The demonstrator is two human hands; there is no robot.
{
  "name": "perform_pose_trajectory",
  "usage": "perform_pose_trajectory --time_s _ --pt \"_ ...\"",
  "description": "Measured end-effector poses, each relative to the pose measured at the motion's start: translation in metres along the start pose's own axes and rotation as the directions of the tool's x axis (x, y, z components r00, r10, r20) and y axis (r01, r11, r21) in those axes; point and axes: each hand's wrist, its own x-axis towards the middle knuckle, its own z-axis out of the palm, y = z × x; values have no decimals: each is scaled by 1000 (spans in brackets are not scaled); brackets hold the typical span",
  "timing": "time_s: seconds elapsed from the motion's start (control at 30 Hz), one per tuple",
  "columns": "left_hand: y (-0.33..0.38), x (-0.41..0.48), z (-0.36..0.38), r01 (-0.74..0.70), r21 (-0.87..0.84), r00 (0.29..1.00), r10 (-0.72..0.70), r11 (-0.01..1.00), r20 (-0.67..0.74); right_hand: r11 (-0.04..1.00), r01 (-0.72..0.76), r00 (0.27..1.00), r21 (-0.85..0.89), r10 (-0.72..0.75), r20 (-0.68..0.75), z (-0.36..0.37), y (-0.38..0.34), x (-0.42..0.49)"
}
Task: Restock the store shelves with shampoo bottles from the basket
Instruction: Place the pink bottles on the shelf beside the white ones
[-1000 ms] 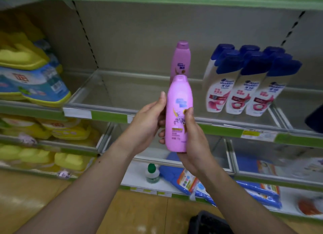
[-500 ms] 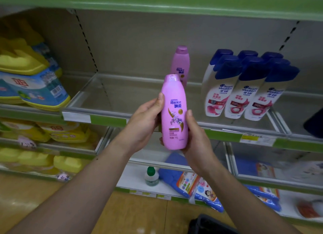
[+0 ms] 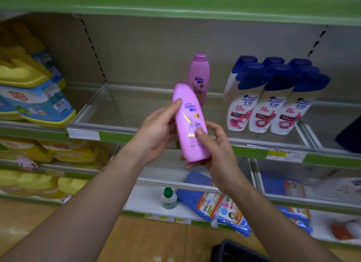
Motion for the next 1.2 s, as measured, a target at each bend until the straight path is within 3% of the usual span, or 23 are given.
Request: perform_pose_trajectory --time_s 0.1,0.3,0.47,0.6,0.7,0.9,1.03,1.2 --pt "-4 -5 -5 -227 85 966 213 970 144 987 44 999 -155 -43 10 -3 11 2" --pt "-11 -12 -16 -366 190 910 308 911 276 956 165 986 -242 -168 10 5 18 5" --pt "4 -7 -18 -401 202 896 337 893 288 940 208 978 -269 -208 29 11 7 19" --pt "13 5 -28 -402 331 910 333 854 245 936 220 975 -275 -219 35 20 -6 34" --pt "17 19 -31 -428 418 904 370 802 216 876 258 962 -408 -271 25 24 -14 50" --pt "10 63 -20 -355 386 935 327 852 137 796 185 907 -576 -365 -212 12 -9 80" --pt "-5 85 -11 -324 427 946 296 844 133 764 120 889 -634 -367 -274 1 -5 89" --pt "-15 96 -6 -336 515 932 359 789 58 754 71 874 -653 -362 -323 -3 -3 97"
